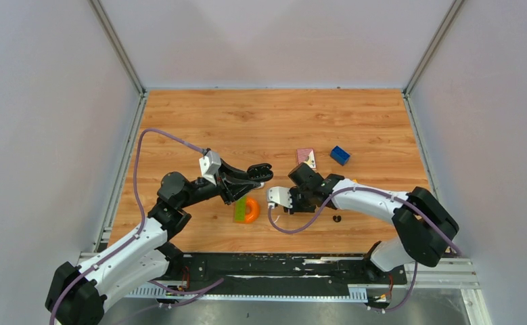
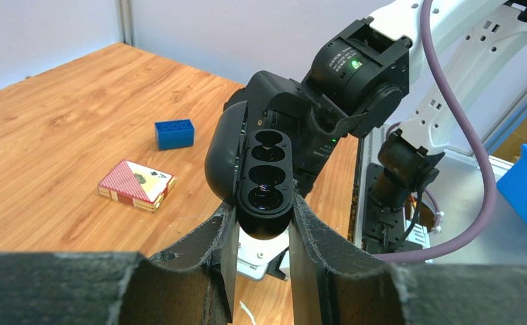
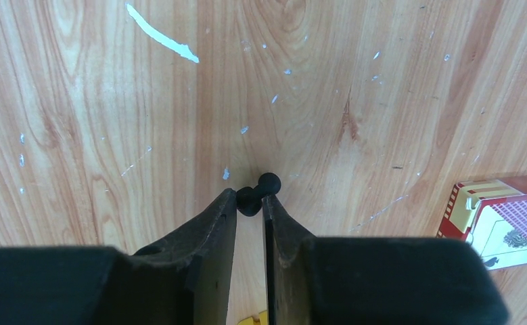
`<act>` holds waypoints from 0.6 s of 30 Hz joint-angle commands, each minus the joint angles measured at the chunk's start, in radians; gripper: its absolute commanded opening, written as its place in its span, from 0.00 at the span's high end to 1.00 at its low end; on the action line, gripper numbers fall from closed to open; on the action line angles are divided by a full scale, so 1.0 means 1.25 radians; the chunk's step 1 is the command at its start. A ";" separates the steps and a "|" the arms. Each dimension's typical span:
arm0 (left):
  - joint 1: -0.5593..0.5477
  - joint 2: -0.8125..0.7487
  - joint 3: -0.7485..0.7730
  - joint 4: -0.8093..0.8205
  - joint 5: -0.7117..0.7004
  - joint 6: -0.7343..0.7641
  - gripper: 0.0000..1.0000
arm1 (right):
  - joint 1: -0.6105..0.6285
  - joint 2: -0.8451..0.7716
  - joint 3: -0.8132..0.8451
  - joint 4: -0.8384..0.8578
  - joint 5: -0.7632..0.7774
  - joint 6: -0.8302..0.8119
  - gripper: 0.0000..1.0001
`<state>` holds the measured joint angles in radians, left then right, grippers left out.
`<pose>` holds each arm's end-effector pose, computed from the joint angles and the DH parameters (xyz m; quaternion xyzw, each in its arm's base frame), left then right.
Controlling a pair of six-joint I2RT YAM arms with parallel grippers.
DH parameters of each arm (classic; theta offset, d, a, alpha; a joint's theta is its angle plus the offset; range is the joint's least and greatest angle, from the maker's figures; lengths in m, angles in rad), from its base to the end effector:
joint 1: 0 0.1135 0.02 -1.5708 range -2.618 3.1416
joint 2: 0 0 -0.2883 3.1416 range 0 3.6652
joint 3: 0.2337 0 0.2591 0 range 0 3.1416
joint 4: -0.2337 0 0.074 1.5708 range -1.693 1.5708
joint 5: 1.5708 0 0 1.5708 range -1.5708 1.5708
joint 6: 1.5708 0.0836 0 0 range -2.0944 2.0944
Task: Insert the wireless bluetooth earbuds into the charging case
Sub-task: Pick up the earbud from the center of the board.
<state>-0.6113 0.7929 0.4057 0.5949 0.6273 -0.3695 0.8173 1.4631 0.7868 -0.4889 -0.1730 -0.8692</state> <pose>0.1457 -0.1621 0.3085 0.3101 0.5660 -0.5194 0.5601 0.1844 0.2176 0.1455 -0.7403 0.6360 0.0794 0.2028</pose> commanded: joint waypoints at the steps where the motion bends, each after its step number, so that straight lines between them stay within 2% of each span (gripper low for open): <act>1: 0.005 -0.011 0.010 0.016 0.007 -0.003 1.00 | 0.004 0.015 0.038 0.012 0.013 0.027 0.78; 7: 0.005 -0.010 0.010 0.015 0.010 -0.002 1.00 | 0.002 0.033 0.060 0.007 0.021 0.065 0.76; 18: 0.004 -0.005 0.013 0.013 0.012 -0.004 1.00 | -0.012 0.045 0.084 -0.007 0.060 0.095 0.76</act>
<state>-0.6113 0.7929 0.4057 0.5938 0.6312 -0.3695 0.8154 1.5196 0.8543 -0.4946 -0.1329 -0.7757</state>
